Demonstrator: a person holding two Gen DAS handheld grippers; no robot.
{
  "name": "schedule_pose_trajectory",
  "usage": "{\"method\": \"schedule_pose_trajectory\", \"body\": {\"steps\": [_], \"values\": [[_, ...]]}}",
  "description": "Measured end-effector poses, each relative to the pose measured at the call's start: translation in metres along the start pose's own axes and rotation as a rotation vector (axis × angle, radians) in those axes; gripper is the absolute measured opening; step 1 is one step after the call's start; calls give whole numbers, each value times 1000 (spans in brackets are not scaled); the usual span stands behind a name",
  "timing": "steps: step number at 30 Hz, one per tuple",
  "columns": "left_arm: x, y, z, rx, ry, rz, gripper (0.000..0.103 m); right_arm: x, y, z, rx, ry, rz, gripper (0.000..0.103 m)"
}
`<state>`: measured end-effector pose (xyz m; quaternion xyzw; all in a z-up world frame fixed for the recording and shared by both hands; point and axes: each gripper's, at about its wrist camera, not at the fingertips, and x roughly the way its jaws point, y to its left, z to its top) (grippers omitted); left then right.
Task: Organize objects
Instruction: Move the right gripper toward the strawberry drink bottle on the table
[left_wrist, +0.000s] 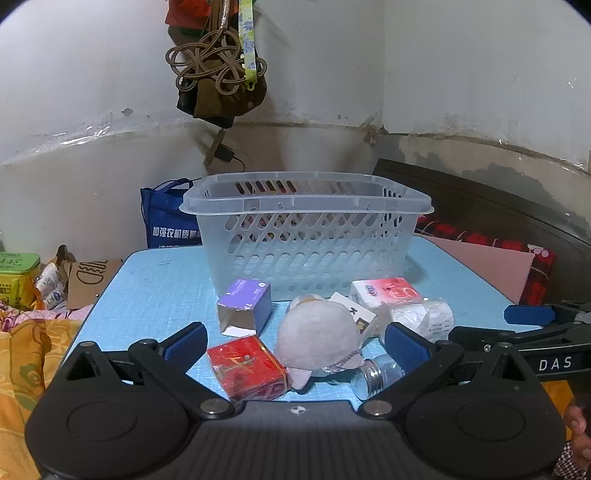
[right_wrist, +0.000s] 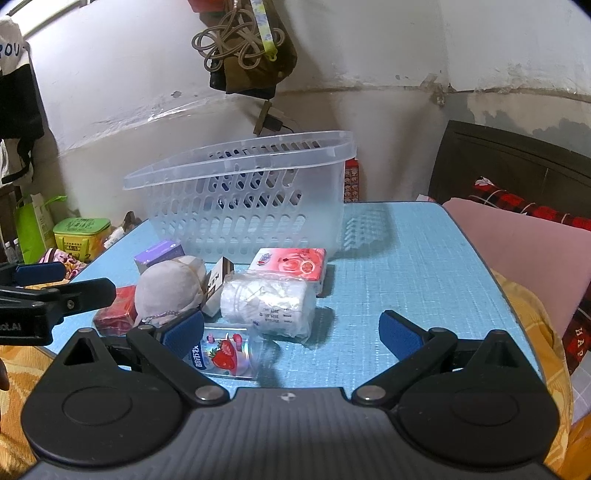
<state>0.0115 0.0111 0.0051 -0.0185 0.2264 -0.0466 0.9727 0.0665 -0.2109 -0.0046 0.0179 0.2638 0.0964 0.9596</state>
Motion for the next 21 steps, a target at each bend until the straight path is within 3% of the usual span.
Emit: {"method": "schedule_pose_trajectory", "body": {"steps": [21], "values": [[2, 2, 0, -13, -2, -6, 103, 2, -5, -3, 23, -7, -1, 103]]}}
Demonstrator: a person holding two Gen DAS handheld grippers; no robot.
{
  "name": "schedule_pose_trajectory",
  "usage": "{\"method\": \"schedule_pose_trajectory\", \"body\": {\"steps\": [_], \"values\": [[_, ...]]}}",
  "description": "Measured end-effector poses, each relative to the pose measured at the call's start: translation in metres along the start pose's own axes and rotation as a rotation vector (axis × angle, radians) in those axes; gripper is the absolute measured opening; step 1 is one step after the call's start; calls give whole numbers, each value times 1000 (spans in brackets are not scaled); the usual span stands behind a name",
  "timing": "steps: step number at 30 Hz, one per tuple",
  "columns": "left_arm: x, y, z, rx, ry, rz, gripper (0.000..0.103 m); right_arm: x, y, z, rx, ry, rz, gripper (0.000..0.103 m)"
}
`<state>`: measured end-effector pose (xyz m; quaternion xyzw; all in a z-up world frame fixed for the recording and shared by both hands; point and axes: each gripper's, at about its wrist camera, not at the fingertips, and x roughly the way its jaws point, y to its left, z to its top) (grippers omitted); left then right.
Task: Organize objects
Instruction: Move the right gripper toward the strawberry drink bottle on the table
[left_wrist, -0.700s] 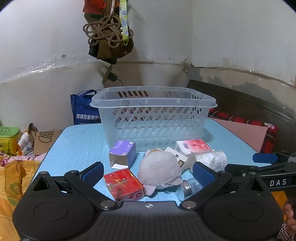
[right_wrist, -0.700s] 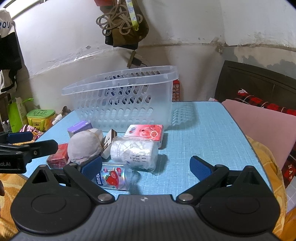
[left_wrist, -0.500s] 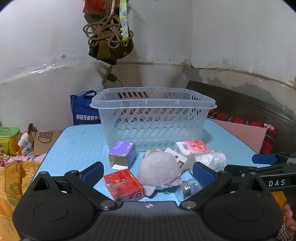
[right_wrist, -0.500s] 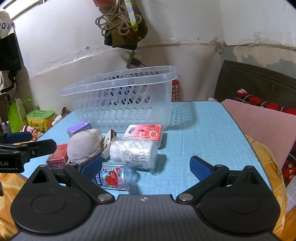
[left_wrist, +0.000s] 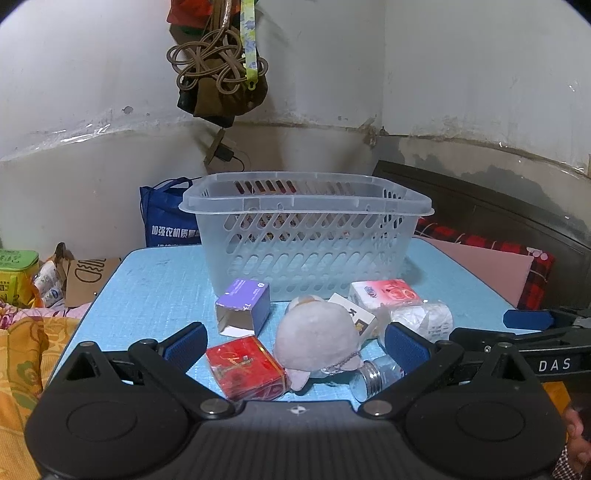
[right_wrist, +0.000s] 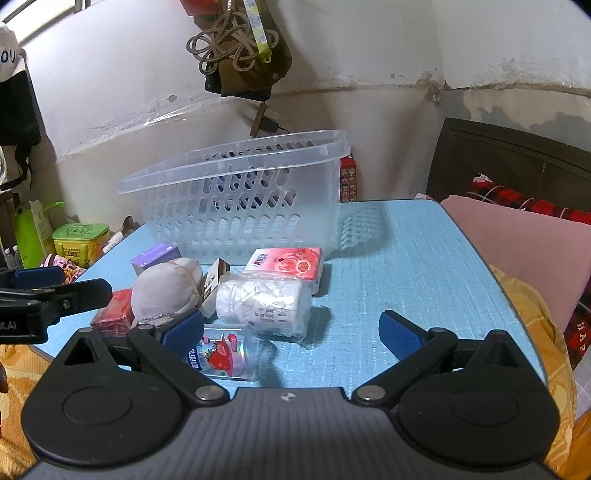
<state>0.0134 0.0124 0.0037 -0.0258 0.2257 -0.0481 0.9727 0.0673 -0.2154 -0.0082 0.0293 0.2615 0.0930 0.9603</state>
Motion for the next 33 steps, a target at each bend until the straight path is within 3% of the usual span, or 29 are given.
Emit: {"method": "schedule_pose_trajectory", "body": {"steps": [33], "values": [[4, 20, -4, -44, -20, 25, 103, 3, 5, -3, 15, -12, 68, 103]]}}
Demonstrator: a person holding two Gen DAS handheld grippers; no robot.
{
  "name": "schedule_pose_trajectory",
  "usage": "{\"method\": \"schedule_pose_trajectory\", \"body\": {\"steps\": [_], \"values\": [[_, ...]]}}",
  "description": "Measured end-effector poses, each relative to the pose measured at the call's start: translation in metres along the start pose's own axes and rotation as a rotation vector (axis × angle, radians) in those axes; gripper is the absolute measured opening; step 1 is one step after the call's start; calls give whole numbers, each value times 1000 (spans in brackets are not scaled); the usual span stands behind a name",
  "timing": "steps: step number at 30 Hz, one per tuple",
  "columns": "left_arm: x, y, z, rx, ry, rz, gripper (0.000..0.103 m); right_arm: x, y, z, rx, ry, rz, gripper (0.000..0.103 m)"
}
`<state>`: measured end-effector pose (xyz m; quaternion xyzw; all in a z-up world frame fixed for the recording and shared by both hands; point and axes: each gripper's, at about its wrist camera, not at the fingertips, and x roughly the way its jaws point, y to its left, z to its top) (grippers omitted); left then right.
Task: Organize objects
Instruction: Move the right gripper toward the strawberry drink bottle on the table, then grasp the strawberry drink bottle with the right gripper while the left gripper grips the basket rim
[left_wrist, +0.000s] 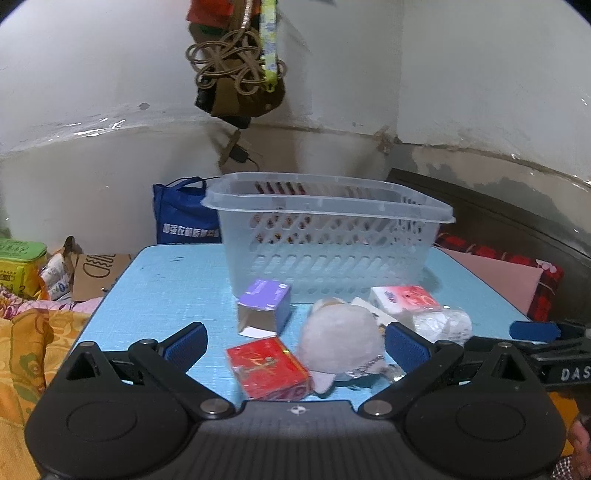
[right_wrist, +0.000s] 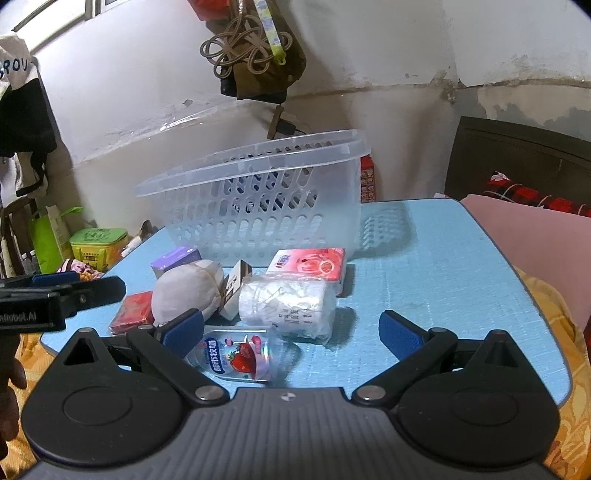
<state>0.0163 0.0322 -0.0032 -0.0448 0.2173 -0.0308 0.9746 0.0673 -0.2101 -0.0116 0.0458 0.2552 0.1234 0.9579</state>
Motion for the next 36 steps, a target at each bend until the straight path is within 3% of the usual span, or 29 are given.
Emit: {"method": "schedule_pose_trajectory", "body": {"steps": [24, 31, 36], "values": [[12, 19, 0, -19, 2, 19, 99, 12, 23, -18, -12, 26, 31, 102], [27, 34, 66, 32, -119, 68, 99, 15, 33, -21, -32, 40, 41, 102], [80, 40, 126, 74, -86, 117, 99, 13, 33, -21, -35, 41, 32, 102]]}}
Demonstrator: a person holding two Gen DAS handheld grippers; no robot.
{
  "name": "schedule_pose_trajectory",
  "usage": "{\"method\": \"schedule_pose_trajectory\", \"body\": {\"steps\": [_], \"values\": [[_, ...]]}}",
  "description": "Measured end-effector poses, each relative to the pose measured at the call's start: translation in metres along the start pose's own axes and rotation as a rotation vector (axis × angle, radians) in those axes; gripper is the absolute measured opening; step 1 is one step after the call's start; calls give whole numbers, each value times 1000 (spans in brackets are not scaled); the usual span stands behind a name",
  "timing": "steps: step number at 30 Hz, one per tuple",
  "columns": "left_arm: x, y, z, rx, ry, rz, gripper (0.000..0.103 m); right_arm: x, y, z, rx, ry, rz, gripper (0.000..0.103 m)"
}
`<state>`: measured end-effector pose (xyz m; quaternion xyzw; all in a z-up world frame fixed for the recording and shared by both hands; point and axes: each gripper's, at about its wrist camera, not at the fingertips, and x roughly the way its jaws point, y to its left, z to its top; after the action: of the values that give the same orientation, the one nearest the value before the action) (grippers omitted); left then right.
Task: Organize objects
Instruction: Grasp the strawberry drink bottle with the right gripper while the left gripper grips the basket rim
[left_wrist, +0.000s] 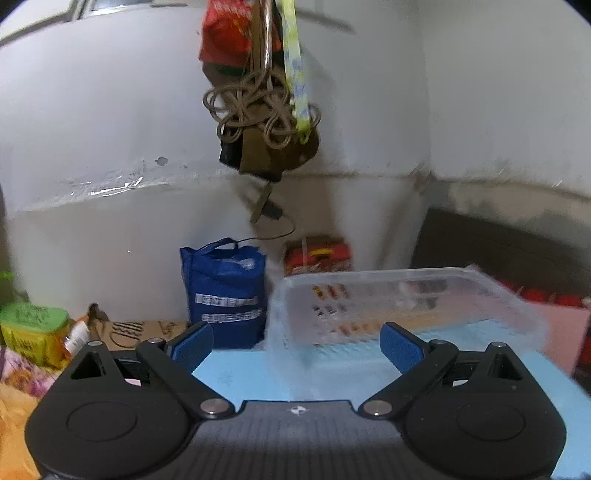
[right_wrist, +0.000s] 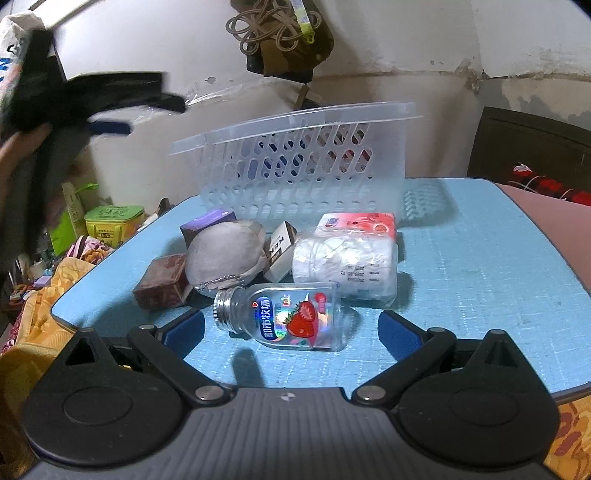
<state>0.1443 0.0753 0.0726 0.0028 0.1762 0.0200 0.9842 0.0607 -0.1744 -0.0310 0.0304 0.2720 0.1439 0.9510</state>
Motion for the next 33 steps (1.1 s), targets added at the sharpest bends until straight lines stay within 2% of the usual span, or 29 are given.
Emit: {"method": "schedule_pose_trajectory", "body": {"steps": [2, 3, 5, 7, 9, 11, 13, 15, 20, 25, 29, 33], "values": [[34, -1, 12, 40, 62, 43, 97, -1, 0, 0, -1, -2, -6, 102], [49, -2, 15, 50, 90, 55, 92, 0, 0, 0, 0, 0, -6, 102], [71, 0, 17, 41, 134, 46, 82, 2, 1, -1, -2, 2, -11, 102], [83, 0, 15, 38, 167, 30, 82, 3, 2, -1, -3, 1, -19, 102], [88, -2, 10, 51, 168, 39, 80, 5, 4, -1, -5, -1, -21, 102], [88, -6, 5, 84, 165, 60, 72, 8, 7, -1, -9, -3, -16, 102], [86, -5, 3, 88, 165, 53, 71, 11, 10, -2, -18, -5, -15, 102], [84, -1, 4, 63, 157, 39, 60, 14, 13, -3, -22, -1, -23, 101], [86, 2, 3, 46, 146, 38, 46, 14, 17, -5, -16, -15, -48, 99], [93, -1, -2, 47, 161, 32, 45, 18, 24, -5, -23, -23, -83, 94], [95, -1, -1, 40, 158, 28, 45, 22, 25, -7, -30, -13, -93, 84], [93, -1, -2, 37, 153, 26, 45, 19, 26, -8, -41, -22, -102, 84]]}}
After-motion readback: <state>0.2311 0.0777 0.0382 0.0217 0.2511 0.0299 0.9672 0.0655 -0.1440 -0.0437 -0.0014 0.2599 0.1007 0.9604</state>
